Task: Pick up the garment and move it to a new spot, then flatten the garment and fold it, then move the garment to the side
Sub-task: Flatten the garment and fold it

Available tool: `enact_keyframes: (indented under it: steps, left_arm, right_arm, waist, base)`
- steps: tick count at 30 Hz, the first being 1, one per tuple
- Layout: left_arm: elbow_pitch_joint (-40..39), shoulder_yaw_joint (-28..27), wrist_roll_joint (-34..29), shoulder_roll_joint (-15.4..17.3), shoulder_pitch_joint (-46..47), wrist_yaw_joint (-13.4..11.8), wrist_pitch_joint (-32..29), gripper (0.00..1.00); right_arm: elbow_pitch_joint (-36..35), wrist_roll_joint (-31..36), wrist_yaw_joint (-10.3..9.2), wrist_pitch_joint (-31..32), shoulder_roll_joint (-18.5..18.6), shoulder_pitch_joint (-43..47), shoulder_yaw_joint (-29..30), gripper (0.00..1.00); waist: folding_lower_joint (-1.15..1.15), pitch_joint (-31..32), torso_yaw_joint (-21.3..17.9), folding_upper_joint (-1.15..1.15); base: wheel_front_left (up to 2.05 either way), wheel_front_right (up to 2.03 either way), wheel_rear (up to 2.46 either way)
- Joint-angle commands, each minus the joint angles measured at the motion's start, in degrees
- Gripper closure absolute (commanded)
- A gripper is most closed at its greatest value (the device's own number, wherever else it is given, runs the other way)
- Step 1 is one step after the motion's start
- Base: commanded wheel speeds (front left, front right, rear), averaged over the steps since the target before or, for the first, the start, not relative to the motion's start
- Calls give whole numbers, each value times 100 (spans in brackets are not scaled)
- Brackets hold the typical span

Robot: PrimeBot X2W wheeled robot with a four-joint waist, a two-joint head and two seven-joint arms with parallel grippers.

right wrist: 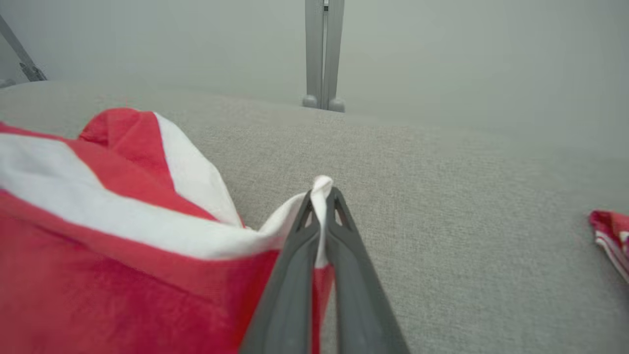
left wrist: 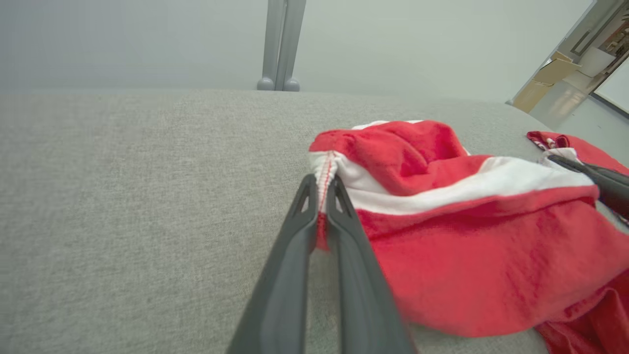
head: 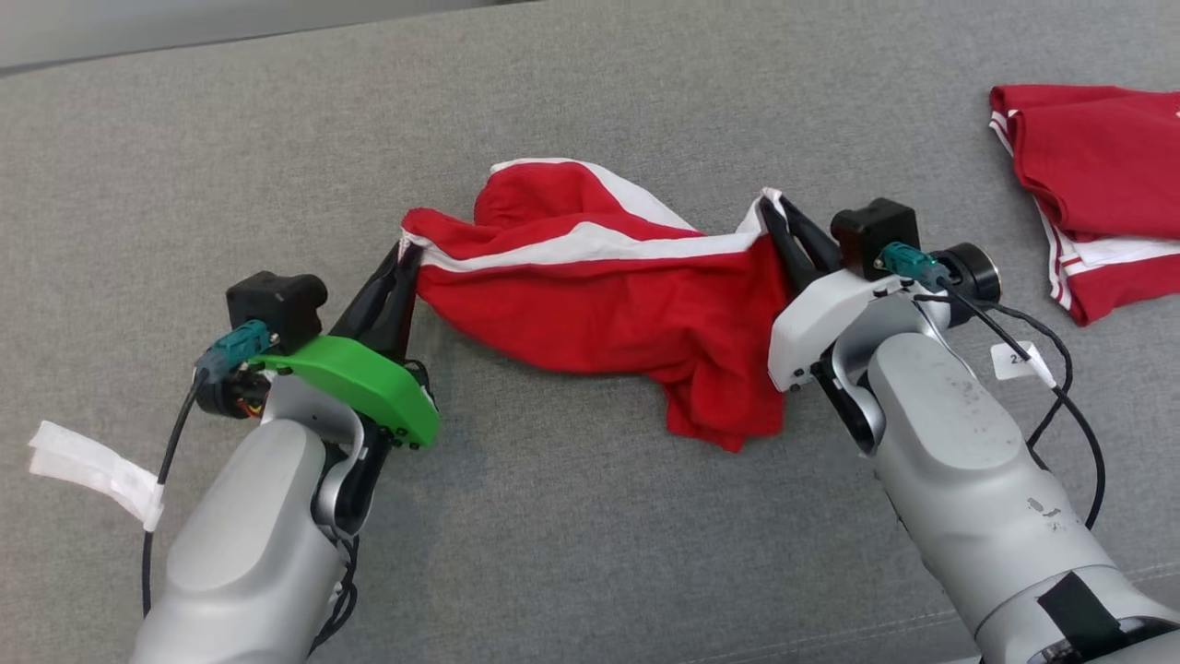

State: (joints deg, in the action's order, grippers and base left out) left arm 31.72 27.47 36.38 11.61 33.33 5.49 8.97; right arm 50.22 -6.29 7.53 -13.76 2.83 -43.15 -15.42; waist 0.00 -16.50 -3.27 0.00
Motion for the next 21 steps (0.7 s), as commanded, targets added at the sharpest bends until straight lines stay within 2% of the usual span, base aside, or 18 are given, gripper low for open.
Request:
enact_keyframes:
  steps: [1, 6, 12, 16, 21]
  left_arm:
    - [-118, -61, 71, 80, -95, -46, 77, 100]
    - [-746, -250, 119, 253, -231, -162, 227, 100]
    - [-2085, -501, 143, 584, -533, -435, 171, 100]
    - [-3273, -686, 156, 830, -816, -737, 3, 100]
    - [-4875, -899, 15, 1179, -1196, -1186, -347, 100]
  right_arm:
    - [-153, 48, -9, -68, 12, -26, 69, 100]
    - [-863, 123, -9, -136, 9, 212, 241, 100]
    - [-2177, 251, -9, -136, 57, 684, 436, 100]
    - [-3314, 264, -9, 57, 105, 1132, 561, 100]
    - [-5109, 365, -9, 529, 188, 1802, 739, 100]
  waist:
    - [0, 235, -101, 0]
    - [0, 712, -197, 0]
    - [0, 1325, -272, 0]
    - [0, 1627, -311, 0]
    - [0, 1768, -360, 0]
  base:
    - [0, 0, 0]
    - [0, 0, 0]
    - [0, 0, 0]
    - [0, 0, 0]
    - [0, 0, 0]
